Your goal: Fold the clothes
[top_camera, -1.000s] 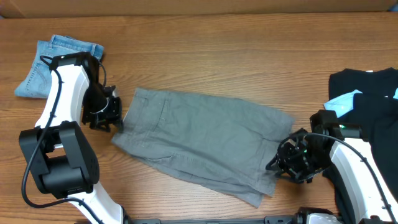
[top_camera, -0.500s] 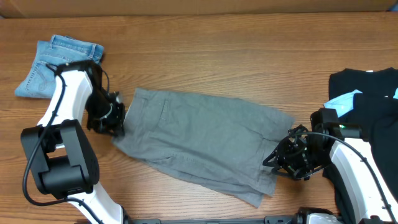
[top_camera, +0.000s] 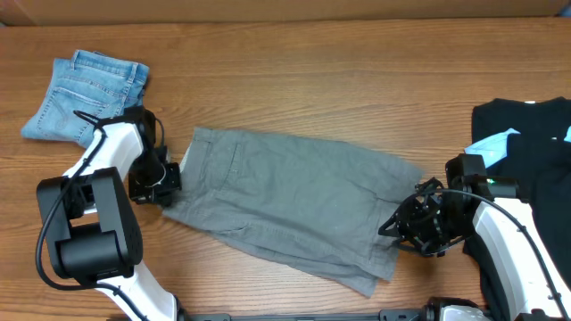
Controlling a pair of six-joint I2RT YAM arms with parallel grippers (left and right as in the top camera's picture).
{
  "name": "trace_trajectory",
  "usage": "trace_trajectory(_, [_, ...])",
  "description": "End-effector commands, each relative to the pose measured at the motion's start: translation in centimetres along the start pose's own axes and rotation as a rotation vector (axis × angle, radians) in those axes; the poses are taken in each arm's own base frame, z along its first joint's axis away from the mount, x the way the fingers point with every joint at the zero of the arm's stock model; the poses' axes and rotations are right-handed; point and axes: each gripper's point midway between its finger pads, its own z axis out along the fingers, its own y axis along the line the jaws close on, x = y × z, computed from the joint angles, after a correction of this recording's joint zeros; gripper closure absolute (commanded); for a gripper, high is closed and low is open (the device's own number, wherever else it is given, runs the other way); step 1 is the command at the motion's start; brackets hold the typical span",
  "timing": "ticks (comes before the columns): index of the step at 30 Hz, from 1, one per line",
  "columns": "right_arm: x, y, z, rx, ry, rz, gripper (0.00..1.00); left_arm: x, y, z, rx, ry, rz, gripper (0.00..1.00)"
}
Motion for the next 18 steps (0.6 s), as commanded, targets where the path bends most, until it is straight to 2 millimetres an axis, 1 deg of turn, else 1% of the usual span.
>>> trace_trajectory(1, [-1.0, -1.7, -0.2, 0.102, -0.073, 0.091, 0.51, -1.9, 0.6, -3.3, -0.02, -0.08, -0.037, 0.95])
trace_trajectory(3, [-1.7, -1.4, -0.2, 0.086, -0.102, 0.12, 0.47, -2.5, 0.6, -4.8, -0.018, -0.1, -0.038, 0.92])
trace_trajectory(4, [-2.5, -1.0, -0.3, 0.065, -0.134, 0.129, 0.47, -2.9, 0.5, -5.8, -0.015, -0.115, -0.039, 0.91])
trace_trajectory(5, [-3.2, -0.6, -0.4, 0.047, -0.157, 0.113, 0.48, -3.2, 0.4, -6.4, -0.009, -0.124, -0.038, 0.91])
trace_trajectory(7, [-4.9, 0.2, -0.7, 0.019, -0.226, 0.072, 0.57, -3.6, -0.1, -7.8, 0.021, -0.144, -0.024, 0.87])
trace_trajectory(9, [-6.1, 0.5, -0.9, 0.01, -0.273, 0.052, 0.58, -3.7, -0.8, -8.8, 0.062, -0.151, 0.006, 0.83])
trace_trajectory(10, [-6.1, 0.6, -1.0, 0.008, -0.276, 0.05, 0.57, -3.5, -1.2, -9.1, 0.083, -0.144, 0.021, 0.81])
trace_trajectory(11, [-5.8, 0.4, -0.9, 0.014, -0.262, 0.058, 0.55, -3.1, -1.5, -9.2, 0.103, -0.127, 0.038, 0.79])
trace_trajectory(12, [-4.9, 0.1, -0.6, 0.025, -0.223, 0.078, 0.55, -2.5, -1.7, -9.1, 0.113, -0.106, 0.053, 0.78])
trace_trajectory(13, [-3.8, -0.5, -0.4, 0.046, -0.18, 0.104, 0.53, -1.9, -1.7, -9.0, 0.112, -0.081, 0.059, 0.77])
trace_trajectory(15, [-1.5, -1.5, -0.2, 0.09, -0.094, 0.141, 0.47, -0.9, -1.6, -8.8, 0.108, -0.036, 0.07, 0.73])
trace_trajectory(18, [1.1, -2.5, -0.2, 0.135, 0.003, 0.177, 0.45, -0.3, -1.5, -8.7, 0.106, -0.012, 0.087, 0.69])
